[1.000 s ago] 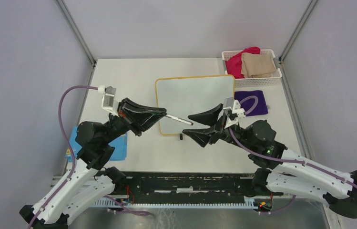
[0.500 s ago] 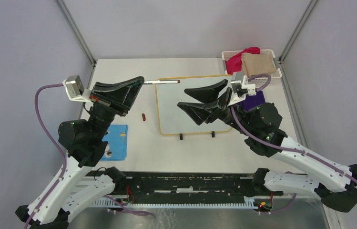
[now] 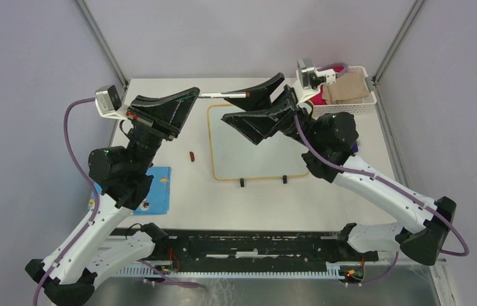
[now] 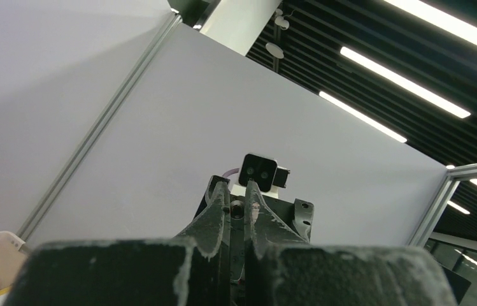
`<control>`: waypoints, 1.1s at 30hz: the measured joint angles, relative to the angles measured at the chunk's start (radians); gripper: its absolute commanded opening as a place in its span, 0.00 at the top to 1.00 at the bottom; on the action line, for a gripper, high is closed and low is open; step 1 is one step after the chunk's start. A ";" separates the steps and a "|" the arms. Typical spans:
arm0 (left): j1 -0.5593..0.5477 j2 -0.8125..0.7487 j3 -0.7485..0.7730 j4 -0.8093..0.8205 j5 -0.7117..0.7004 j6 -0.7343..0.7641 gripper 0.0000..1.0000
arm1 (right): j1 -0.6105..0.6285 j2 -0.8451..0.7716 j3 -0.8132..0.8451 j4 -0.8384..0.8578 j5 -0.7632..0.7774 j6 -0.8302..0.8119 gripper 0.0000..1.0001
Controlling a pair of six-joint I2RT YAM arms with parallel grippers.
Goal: Write a sentence on the whiteboard
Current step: Adjust the whiteboard marker.
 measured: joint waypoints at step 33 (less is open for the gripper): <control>0.000 0.026 0.087 -0.125 0.030 -0.014 0.98 | -0.100 0.093 0.248 -0.233 -0.155 0.084 0.53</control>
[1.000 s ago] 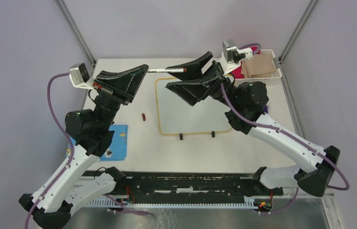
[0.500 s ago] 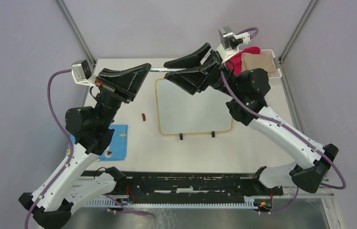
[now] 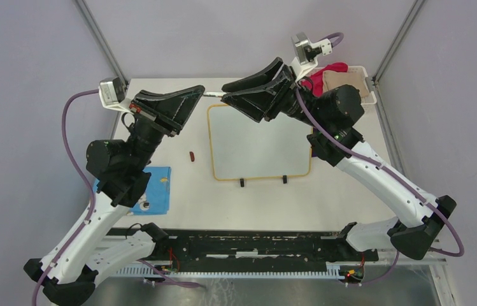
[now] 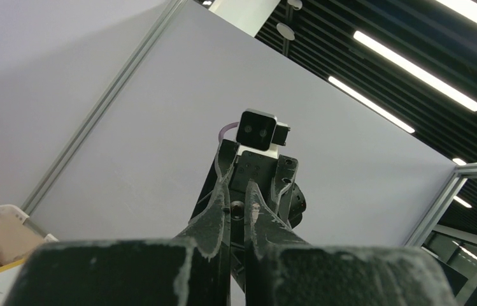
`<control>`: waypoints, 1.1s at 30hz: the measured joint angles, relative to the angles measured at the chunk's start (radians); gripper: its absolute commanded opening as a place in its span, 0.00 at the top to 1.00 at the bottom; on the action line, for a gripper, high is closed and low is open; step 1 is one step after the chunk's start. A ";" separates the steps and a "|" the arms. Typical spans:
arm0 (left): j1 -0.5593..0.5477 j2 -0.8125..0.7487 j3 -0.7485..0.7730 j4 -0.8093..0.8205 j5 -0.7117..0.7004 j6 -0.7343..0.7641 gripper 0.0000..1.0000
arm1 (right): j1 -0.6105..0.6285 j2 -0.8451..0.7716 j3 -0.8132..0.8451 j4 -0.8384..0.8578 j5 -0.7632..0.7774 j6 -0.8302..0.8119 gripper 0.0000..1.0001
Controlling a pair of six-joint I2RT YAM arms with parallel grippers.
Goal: Write a sentence on the whiteboard
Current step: Adjust the whiteboard marker.
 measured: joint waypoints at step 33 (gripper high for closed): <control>0.000 0.002 0.005 -0.042 -0.035 0.002 0.98 | -0.007 -0.006 -0.037 0.014 0.048 0.034 0.65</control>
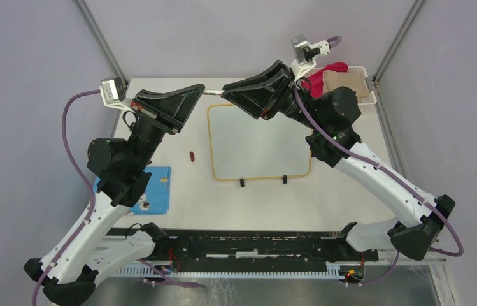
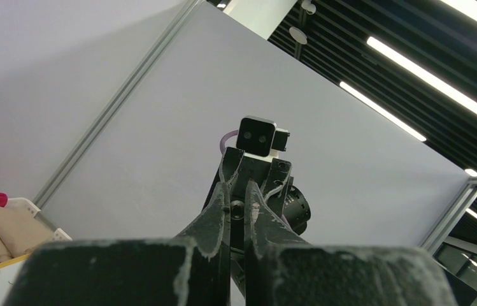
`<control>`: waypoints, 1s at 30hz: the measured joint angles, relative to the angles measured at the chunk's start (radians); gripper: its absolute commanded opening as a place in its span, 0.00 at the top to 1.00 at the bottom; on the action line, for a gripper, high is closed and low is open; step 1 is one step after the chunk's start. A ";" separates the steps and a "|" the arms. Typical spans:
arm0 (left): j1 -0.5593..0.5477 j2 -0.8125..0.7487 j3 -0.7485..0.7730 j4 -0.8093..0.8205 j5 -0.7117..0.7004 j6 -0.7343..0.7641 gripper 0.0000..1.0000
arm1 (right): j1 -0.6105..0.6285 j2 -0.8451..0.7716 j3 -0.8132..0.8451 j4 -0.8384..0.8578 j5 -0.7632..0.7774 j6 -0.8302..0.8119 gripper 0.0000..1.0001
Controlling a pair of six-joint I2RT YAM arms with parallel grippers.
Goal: Write a sentence on the whiteboard
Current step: Adjust the whiteboard marker.
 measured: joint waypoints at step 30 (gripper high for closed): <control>0.000 0.012 0.000 -0.005 -0.001 0.001 0.98 | -0.002 0.000 -0.004 0.014 0.021 0.019 0.61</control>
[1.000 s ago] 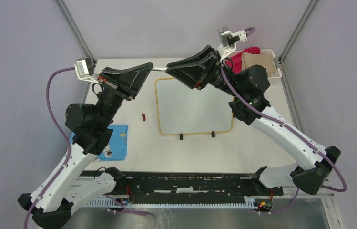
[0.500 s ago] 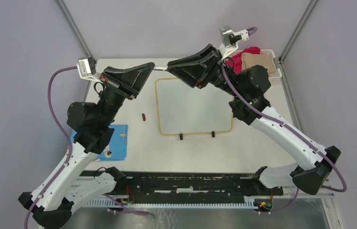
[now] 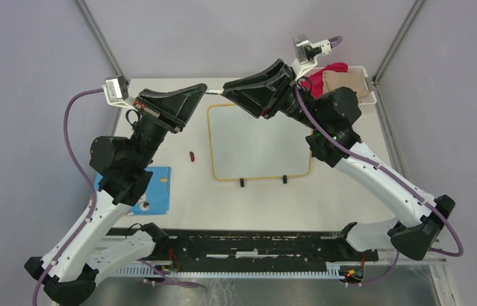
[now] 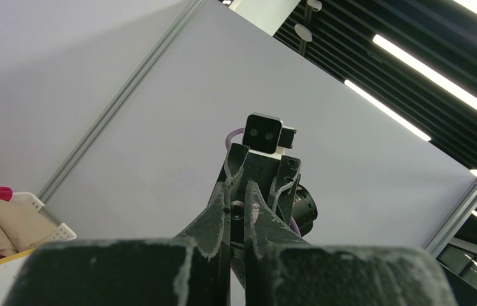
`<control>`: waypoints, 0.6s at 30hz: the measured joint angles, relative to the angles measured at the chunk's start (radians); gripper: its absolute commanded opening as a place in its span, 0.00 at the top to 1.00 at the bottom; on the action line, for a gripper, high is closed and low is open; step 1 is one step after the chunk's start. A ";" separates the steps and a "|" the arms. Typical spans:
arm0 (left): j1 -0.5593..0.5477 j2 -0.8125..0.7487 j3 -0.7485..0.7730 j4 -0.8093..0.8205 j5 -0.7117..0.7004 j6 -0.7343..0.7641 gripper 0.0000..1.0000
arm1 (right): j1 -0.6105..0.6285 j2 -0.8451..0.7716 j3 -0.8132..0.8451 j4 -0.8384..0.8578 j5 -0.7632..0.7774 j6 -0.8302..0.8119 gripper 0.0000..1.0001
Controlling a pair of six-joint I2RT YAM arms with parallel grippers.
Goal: Write a sentence on the whiteboard
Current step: Adjust the whiteboard marker.
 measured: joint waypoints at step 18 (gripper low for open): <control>0.000 -0.002 0.003 -0.010 0.000 0.019 0.98 | -0.001 0.000 0.000 -0.012 0.000 -0.002 0.63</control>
